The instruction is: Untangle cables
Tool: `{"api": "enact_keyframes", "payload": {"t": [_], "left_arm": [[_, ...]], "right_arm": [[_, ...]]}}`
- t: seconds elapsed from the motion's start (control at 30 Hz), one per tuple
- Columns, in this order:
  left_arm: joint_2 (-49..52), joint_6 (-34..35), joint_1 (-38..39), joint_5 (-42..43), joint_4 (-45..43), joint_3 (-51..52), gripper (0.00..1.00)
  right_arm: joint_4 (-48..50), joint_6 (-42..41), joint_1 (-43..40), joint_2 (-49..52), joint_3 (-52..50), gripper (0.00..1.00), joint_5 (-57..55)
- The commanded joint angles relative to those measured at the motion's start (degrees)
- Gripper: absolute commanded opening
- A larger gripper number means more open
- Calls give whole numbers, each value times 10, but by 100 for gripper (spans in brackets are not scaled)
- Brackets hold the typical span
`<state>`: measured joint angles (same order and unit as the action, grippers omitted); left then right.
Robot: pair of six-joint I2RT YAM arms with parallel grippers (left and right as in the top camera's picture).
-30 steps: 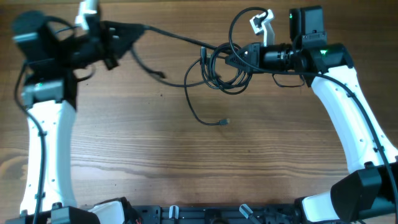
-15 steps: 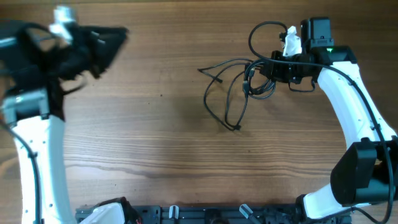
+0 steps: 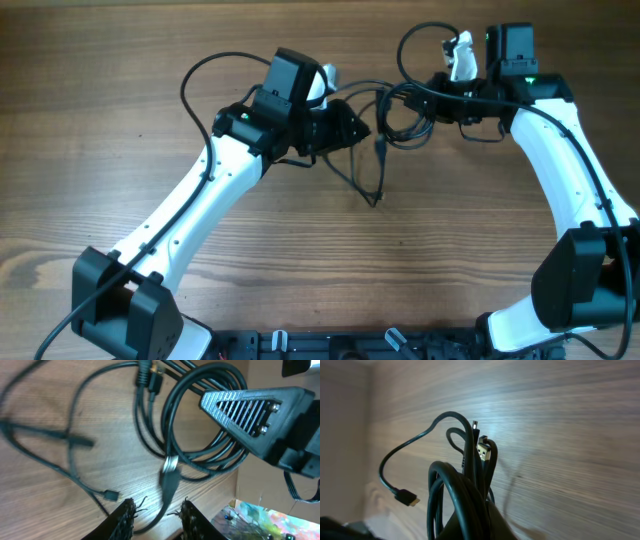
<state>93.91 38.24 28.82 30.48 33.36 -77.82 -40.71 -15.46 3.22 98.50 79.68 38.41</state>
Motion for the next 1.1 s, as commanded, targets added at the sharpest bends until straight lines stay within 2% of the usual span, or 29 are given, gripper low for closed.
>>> {"api": "enact_keyframes", "payload": {"t": [0.0, 0.13, 0.2, 0.33, 0.43, 0.5, 0.63, 0.77, 0.83, 0.9, 0.93, 0.97, 1.03, 1.07], "left_arm": [[0, -3, 17, 14, -26, 0, 37], [5, -5, 27, -5, -28, 0, 37], [5, -3, 11, -36, -35, 0, 37], [5, -3, -5, -36, -81, 0, 39], [6, -3, -5, -36, -125, 0, 45], [7, -3, -4, -48, -126, 0, 48], [24, -3, 3, -49, -128, 0, 47], [34, -3, 12, -49, -158, 0, 40], [35, -3, 19, -49, -174, 0, 33], [35, -3, 21, -49, -182, 0, 12], [34, -3, 21, -49, -182, 0, 4], [33, -3, 20, -48, -183, 0, 4], [25, 4, 16, -46, -183, 0, 4], [16, 17, 9, -44, -181, 0, 4]], "right_arm": [[27, -26, 1, -8, 5, 4, 108], [46, -31, 1, -8, 5, 4, 174], [37, -30, 1, -8, 5, 4, 174], [35, -31, 1, -8, 5, 4, 174], [30, -30, 1, -8, 5, 4, 174], [28, -30, 1, -8, 5, 4, 176], [27, -29, 1, -8, 5, 4, 183], [21, -27, 1, -8, 5, 4, 187], [21, -27, 1, -8, 5, 4, 187], [21, -27, 1, -8, 5, 4, 186], [21, -28, 1, -8, 5, 7, 177], [20, -28, 1, -8, 5, 17, 167], [13, -42, 1, -8, 5, 66, 125], [10, -47, 1, -8, 5, 71, 96]]}}
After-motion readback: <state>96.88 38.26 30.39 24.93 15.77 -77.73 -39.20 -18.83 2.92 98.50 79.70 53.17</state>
